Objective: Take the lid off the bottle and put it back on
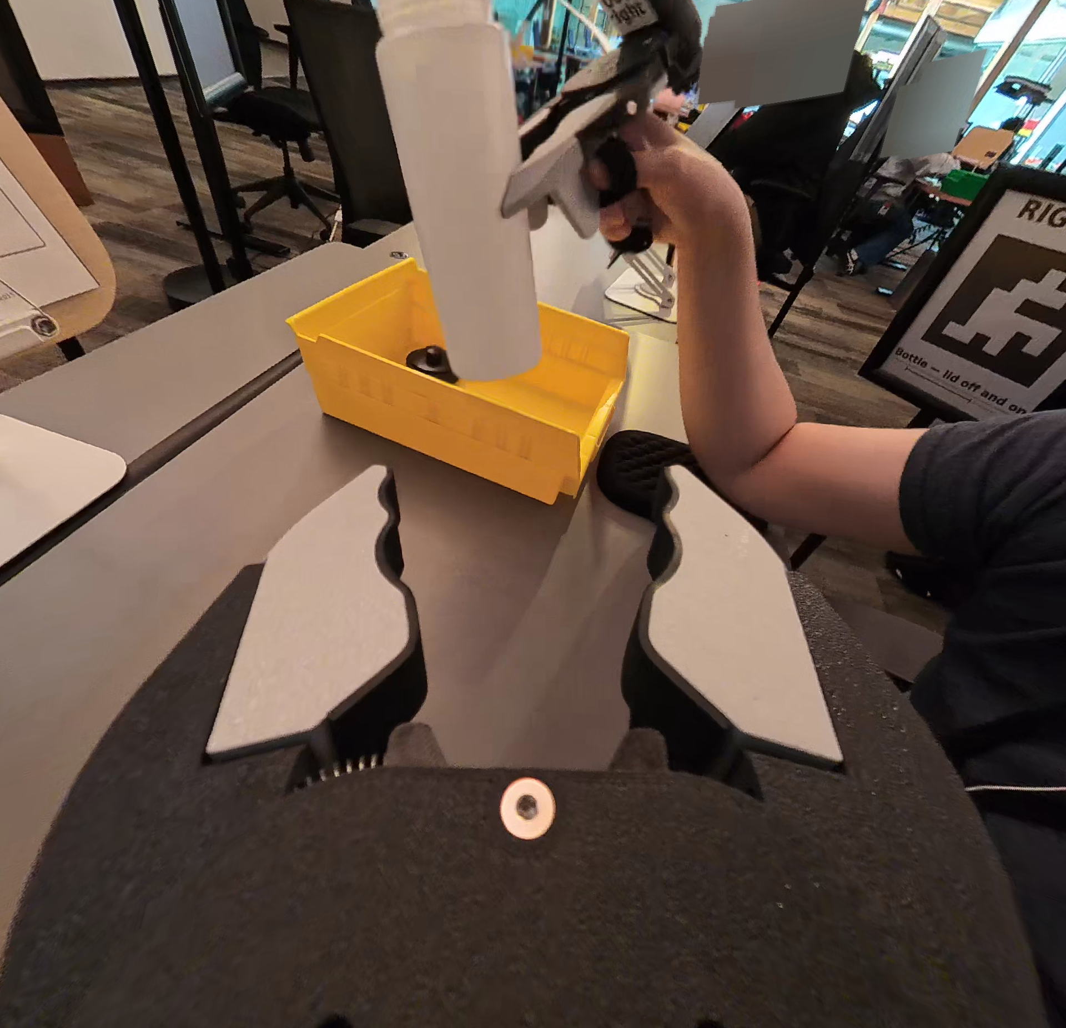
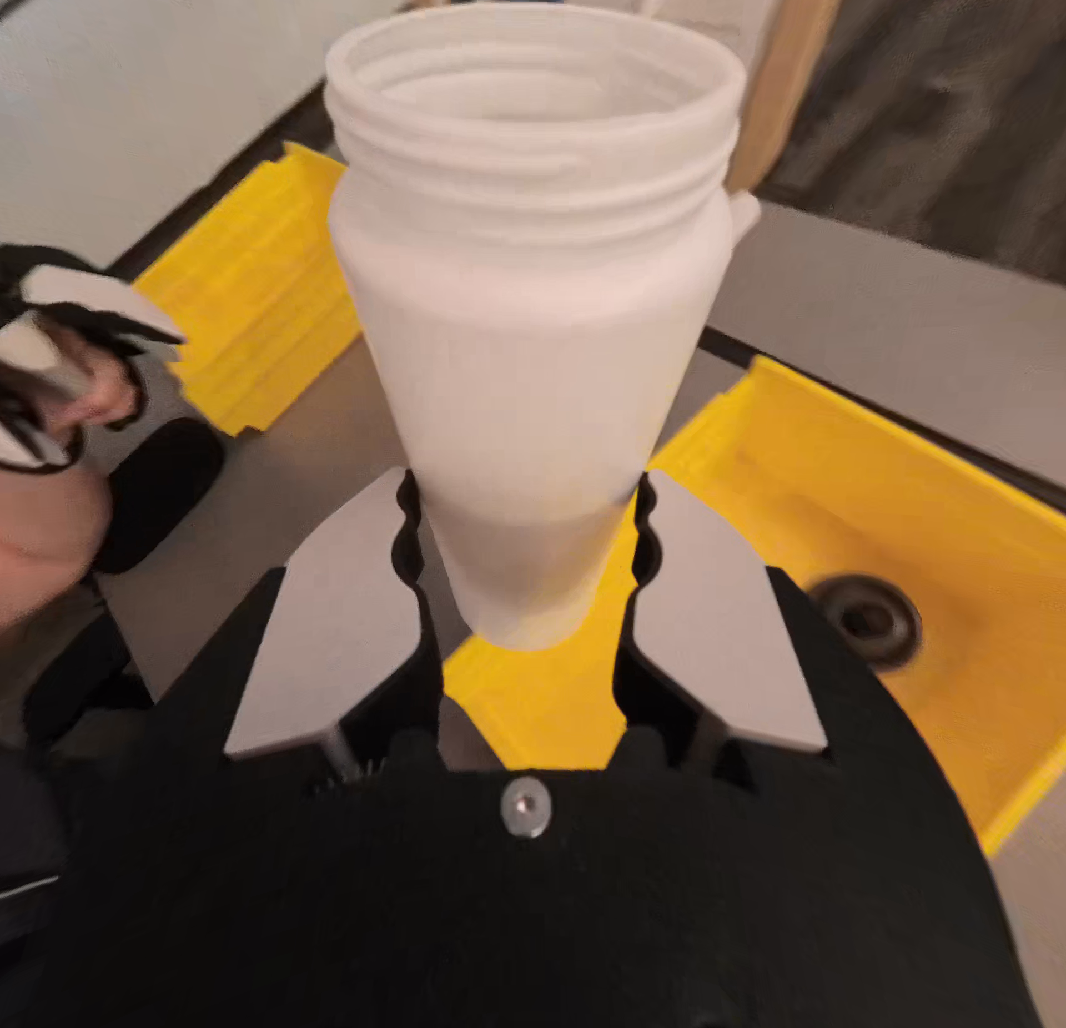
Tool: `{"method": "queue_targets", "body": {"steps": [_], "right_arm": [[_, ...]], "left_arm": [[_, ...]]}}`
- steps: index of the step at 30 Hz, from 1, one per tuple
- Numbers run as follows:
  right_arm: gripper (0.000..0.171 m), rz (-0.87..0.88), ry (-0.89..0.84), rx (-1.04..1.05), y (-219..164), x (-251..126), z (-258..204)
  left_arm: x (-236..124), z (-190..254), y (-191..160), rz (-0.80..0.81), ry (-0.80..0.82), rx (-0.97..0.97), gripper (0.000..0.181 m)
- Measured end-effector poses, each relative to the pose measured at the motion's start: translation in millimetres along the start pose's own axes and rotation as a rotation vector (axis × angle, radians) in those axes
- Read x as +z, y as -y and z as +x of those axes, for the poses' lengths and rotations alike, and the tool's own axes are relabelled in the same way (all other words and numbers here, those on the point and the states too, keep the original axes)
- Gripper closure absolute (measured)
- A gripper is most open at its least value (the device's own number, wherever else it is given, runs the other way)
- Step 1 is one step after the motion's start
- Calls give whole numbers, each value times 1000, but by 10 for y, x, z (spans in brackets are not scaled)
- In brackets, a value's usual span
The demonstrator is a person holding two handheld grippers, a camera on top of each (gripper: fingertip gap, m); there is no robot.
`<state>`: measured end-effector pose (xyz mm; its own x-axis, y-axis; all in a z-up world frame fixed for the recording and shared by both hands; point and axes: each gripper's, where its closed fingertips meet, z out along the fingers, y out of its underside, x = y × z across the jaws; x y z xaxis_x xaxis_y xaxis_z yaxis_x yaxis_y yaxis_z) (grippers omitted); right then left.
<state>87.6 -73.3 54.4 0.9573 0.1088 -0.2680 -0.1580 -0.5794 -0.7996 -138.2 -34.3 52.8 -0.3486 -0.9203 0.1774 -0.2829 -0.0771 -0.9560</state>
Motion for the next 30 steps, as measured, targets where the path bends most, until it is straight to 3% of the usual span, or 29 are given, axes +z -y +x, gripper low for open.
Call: {"method": "queue_targets", "body": {"steps": [4, 8, 10, 15, 18, 26, 30], "right_arm": [[98, -199, -124, 261, -513, 39, 707], [98, -405, -129, 430, -1032, 297, 1055], [98, -446, -95, 490, -1171, 414, 1132], [98, -531, -74, 588, -1374, 563, 1202], [98, -565, -119, 594, -1453, 683, 1269], [99, -600, -167, 532, -1429, 771, 1251], [105, -499, -178, 446, -1141, 659, 1188]], "left_arm": [[65, -25, -114, -61, 6, -11, 99], [82, -182, -229, -127, 106, 23, 108], [61, -367, -314, -183, 230, 70, 113], [-199, -1009, -505, -360, 696, 206, 100], [-375, -1232, -549, -461, 917, 335, 98], [-370, -1302, -631, -511, 971, 367, 97], [-386, -1325, -641, -511, 975, 350, 97]]}}
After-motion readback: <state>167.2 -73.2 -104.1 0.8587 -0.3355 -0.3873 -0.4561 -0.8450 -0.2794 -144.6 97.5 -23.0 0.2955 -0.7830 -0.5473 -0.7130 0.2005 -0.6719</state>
